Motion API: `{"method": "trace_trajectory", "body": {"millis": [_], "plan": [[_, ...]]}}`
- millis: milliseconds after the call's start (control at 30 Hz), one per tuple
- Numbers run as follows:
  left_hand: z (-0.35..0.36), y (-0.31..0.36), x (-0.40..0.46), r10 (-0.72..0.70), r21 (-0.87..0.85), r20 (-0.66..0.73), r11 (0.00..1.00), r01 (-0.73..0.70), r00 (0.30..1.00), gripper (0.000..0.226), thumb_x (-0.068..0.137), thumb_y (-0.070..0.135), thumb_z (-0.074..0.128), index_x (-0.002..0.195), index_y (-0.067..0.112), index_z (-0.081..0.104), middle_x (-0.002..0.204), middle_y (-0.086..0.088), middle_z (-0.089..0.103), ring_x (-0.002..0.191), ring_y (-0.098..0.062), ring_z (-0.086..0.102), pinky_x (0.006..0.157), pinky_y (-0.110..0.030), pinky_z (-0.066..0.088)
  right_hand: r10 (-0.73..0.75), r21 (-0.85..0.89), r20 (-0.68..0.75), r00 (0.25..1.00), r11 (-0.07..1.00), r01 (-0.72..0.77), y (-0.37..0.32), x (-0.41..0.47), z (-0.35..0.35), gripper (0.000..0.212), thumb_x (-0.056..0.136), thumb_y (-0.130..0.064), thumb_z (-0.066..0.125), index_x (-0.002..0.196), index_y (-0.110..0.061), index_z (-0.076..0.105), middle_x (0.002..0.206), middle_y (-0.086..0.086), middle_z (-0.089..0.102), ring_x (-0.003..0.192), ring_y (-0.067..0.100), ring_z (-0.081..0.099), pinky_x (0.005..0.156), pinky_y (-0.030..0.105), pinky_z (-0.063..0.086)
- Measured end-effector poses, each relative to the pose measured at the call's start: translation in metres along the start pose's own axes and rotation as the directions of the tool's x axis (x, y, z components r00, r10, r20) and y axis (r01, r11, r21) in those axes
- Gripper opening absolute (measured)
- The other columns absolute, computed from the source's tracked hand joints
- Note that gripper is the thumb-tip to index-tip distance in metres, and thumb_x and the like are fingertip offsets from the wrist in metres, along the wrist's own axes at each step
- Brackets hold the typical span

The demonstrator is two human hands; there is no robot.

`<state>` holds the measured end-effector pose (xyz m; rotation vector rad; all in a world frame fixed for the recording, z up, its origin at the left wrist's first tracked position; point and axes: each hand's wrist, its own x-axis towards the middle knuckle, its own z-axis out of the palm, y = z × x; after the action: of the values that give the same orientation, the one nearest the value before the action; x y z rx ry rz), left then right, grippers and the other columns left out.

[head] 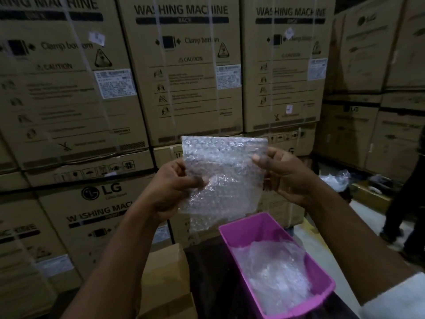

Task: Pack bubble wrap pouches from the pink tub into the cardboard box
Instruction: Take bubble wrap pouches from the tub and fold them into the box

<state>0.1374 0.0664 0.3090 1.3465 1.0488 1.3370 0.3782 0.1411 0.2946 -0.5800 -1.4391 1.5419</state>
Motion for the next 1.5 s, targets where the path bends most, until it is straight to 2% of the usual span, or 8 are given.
{"method": "trace_trajectory", "body": {"millis": [200, 367, 600, 733, 1000, 1267, 1400, 1500], "plan": [[0.004, -0.006, 0.001, -0.031, -0.038, 0.095, 0.999, 0.035, 0.995, 0.038, 0.082, 0.023, 0.071, 0.112, 0.003, 0.062, 0.101, -0.01, 0.072, 0.09, -0.021, 0.068, 0.079, -0.036, 0.058, -0.139, -0.022, -0.097, 0.986, 0.99, 0.137, -0.012, 0.005, 0.004, 0.066, 0.062, -0.014, 0.077, 0.123, -0.004, 0.056, 0.112, 0.012, 0.07, 0.104, 0.025, 0.067, 0.087, 0.037, 0.057], [0.013, 0.001, 0.003, 0.154, 0.005, -0.082, 0.988, -0.154, 0.985, 0.015, 0.08, -0.01, 0.061, 0.091, 0.0, 0.065, 0.082, -0.005, 0.074, 0.08, -0.015, 0.07, 0.08, -0.03, 0.056, -0.004, 0.05, 0.078, 0.997, 0.999, 0.001, -0.01, 0.005, -0.004, 0.086, 0.063, -0.023, 0.086, 0.138, -0.01, 0.046, 0.134, 0.017, 0.056, 0.122, 0.036, 0.055, 0.104, 0.055, 0.04], [0.004, 0.01, 0.002, 0.053, -0.073, 0.019, 0.996, -0.052, 0.998, 0.034, 0.076, 0.007, 0.066, 0.109, 0.009, 0.059, 0.08, 0.0, 0.07, 0.07, -0.014, 0.068, 0.06, -0.029, 0.056, 0.013, 0.033, -0.044, 0.999, 0.999, -0.012, 0.0, 0.003, 0.001, 0.056, 0.068, -0.002, 0.073, 0.12, -0.003, 0.054, 0.104, 0.014, 0.07, 0.09, 0.022, 0.07, 0.079, 0.036, 0.059], [0.006, 0.007, 0.005, 0.11, -0.036, -0.053, 0.993, -0.112, 0.993, 0.019, 0.08, 0.001, 0.064, 0.099, 0.006, 0.065, 0.082, -0.004, 0.071, 0.073, -0.015, 0.064, 0.065, -0.026, 0.055, 0.016, 0.013, 0.022, 1.0, 1.0, -0.017, -0.007, 0.002, 0.004, 0.064, 0.073, -0.023, 0.077, 0.129, -0.007, 0.05, 0.131, 0.025, 0.055, 0.119, 0.042, 0.055, 0.099, 0.06, 0.043], [0.0, 0.007, 0.003, 0.051, -0.031, 0.097, 0.998, -0.048, 0.994, 0.049, 0.069, 0.0, 0.07, 0.116, 0.011, 0.06, 0.106, -0.01, 0.07, 0.091, -0.023, 0.068, 0.076, -0.032, 0.057, -0.128, -0.032, -0.12, 0.985, 0.992, 0.125, -0.008, 0.007, 0.004, 0.041, 0.074, -0.001, 0.067, 0.113, -0.011, 0.058, 0.103, 0.007, 0.071, 0.089, 0.014, 0.07, 0.075, 0.023, 0.058], [0.003, 0.011, -0.004, 0.123, -0.076, 0.064, 0.99, -0.118, 0.99, 0.031, 0.075, -0.009, 0.058, 0.1, 0.01, 0.063, 0.091, -0.004, 0.074, 0.085, -0.017, 0.071, 0.07, -0.03, 0.06, -0.065, 0.098, 0.104, 0.992, 0.994, 0.055, -0.002, 0.001, -0.008, 0.056, 0.055, -0.008, 0.086, 0.107, -0.006, 0.068, 0.114, 0.015, 0.067, 0.105, 0.025, 0.066, 0.082, 0.034, 0.058], [0.002, 0.011, -0.003, 0.03, -0.244, 0.117, 0.97, 0.0, 0.993, 0.016, 0.074, -0.004, 0.05, 0.068, 0.008, 0.059, 0.105, -0.011, 0.073, 0.093, -0.027, 0.071, 0.055, -0.032, 0.058, -0.136, -0.012, 0.258, 0.957, 0.989, 0.144, -0.009, 0.001, -0.003, 0.017, 0.064, -0.004, 0.074, 0.078, -0.014, 0.076, 0.126, 0.01, 0.064, 0.123, 0.03, 0.056, 0.086, 0.042, 0.055], [-0.002, 0.008, -0.002, -0.023, -0.297, 0.152, 0.953, 0.068, 0.988, 0.011, 0.078, 0.006, 0.048, 0.073, 0.011, 0.057, 0.11, -0.014, 0.068, 0.098, -0.032, 0.066, 0.062, -0.036, 0.056, -0.219, -0.2, 0.268, 0.938, 0.94, 0.276, -0.011, 0.002, -0.003, 0.033, 0.074, 0.014, 0.06, 0.076, -0.015, 0.077, 0.122, 0.001, 0.067, 0.123, 0.02, 0.056, 0.087, 0.034, 0.054]]}}
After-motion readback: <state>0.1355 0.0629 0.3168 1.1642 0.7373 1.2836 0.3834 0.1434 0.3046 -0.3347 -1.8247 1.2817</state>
